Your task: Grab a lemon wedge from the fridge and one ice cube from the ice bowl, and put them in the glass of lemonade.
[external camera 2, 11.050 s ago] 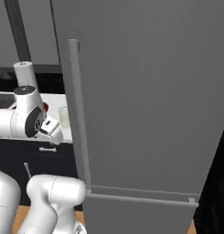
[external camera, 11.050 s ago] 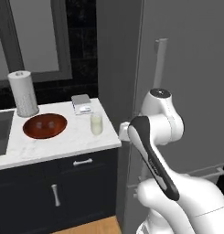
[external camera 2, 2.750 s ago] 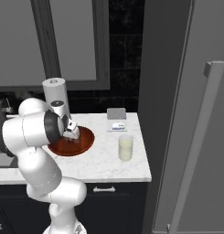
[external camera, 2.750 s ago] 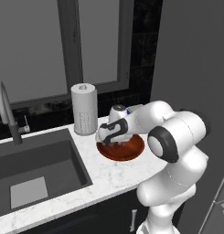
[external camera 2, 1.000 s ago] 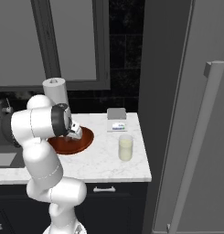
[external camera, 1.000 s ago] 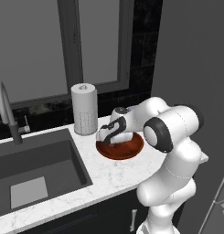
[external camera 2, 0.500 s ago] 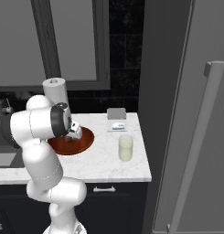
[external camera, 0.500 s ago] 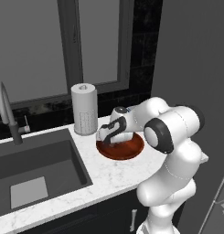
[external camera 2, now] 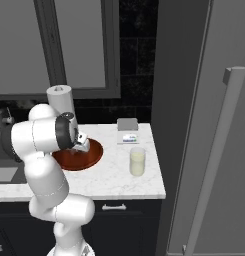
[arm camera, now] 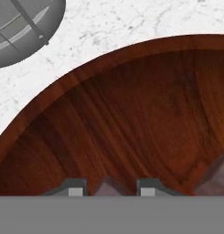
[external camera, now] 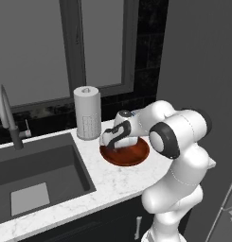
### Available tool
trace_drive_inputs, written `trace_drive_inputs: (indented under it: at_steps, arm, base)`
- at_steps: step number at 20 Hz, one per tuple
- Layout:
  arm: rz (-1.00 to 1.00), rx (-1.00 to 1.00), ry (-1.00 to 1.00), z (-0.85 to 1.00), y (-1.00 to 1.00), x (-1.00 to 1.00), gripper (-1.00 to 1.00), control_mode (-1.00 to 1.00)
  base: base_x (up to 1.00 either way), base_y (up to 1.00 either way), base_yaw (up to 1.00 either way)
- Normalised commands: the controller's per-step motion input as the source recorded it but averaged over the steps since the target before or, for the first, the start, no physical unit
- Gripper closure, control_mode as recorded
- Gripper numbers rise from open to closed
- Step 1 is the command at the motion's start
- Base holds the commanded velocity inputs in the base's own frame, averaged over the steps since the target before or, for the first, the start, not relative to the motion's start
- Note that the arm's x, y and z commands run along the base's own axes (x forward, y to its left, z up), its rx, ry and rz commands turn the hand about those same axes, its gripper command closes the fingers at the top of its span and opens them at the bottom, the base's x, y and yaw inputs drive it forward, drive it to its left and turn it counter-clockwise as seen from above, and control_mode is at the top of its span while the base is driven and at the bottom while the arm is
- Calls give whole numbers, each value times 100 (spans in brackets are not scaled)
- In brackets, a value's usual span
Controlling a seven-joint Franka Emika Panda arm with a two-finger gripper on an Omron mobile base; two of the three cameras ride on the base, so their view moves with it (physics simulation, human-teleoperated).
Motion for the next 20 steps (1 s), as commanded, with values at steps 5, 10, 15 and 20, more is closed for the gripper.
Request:
trace_drive_inputs:
  at_steps: [5,10,15,20]
  arm:
    - [0,0,0,0,-1,-5,100,-100]
    - [0,0,0,68,-24,-9,100,-100]
    - [0,0,0,100,-49,0,100,-100]
    - [-2,-5,0,93,-63,-5,100,-100]
  base:
    - [0,0,0]
    - [0,0,0]
    - [0,0,0]
    - [0,0,0]
